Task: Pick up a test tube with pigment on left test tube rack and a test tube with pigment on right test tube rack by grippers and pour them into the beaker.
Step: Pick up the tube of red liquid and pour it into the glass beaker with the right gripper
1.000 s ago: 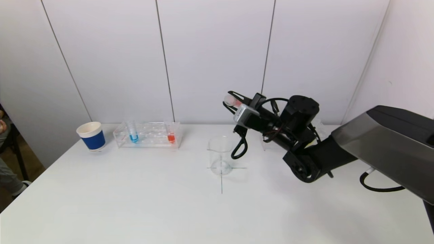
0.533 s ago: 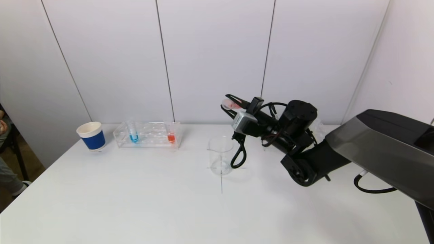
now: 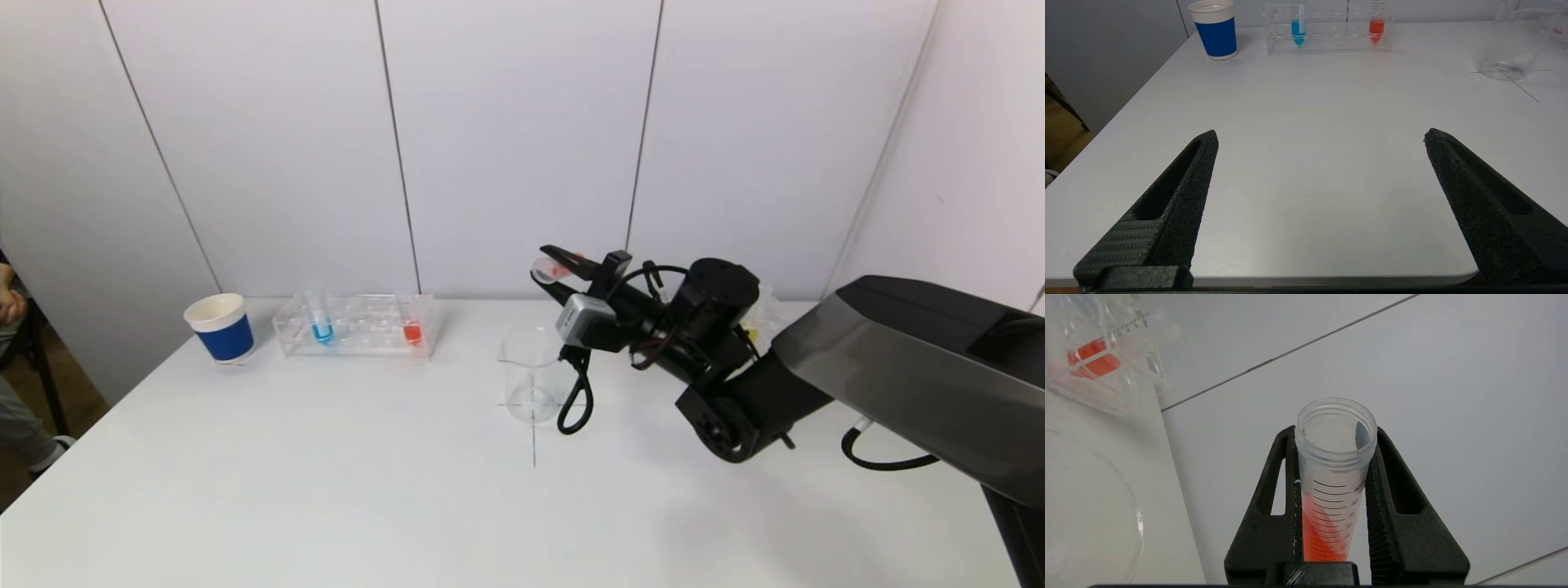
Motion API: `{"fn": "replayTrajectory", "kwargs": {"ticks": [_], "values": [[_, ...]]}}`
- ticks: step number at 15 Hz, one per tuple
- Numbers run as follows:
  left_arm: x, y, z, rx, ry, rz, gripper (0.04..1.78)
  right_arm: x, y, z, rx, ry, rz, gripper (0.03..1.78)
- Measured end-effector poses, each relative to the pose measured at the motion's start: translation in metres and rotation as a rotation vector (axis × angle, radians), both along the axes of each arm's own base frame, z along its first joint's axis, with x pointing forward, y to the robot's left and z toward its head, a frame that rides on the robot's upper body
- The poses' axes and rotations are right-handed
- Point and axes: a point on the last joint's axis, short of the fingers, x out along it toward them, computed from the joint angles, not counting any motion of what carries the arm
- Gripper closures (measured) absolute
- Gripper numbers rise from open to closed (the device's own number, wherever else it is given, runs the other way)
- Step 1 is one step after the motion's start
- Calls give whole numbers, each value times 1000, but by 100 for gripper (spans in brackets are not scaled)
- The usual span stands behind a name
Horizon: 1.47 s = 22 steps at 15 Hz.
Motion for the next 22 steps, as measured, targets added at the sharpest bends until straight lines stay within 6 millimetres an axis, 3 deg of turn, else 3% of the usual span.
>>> {"fn": "replayTrajectory", "kwargs": {"ticks": [14,22], "values": [[0,0,0,0,0,0,6,-5,-9,-17,-123,-53,-18,132],[0,0,0,-1,0,0,6,4,-17,-23,-174,-82,-60,132]]}}
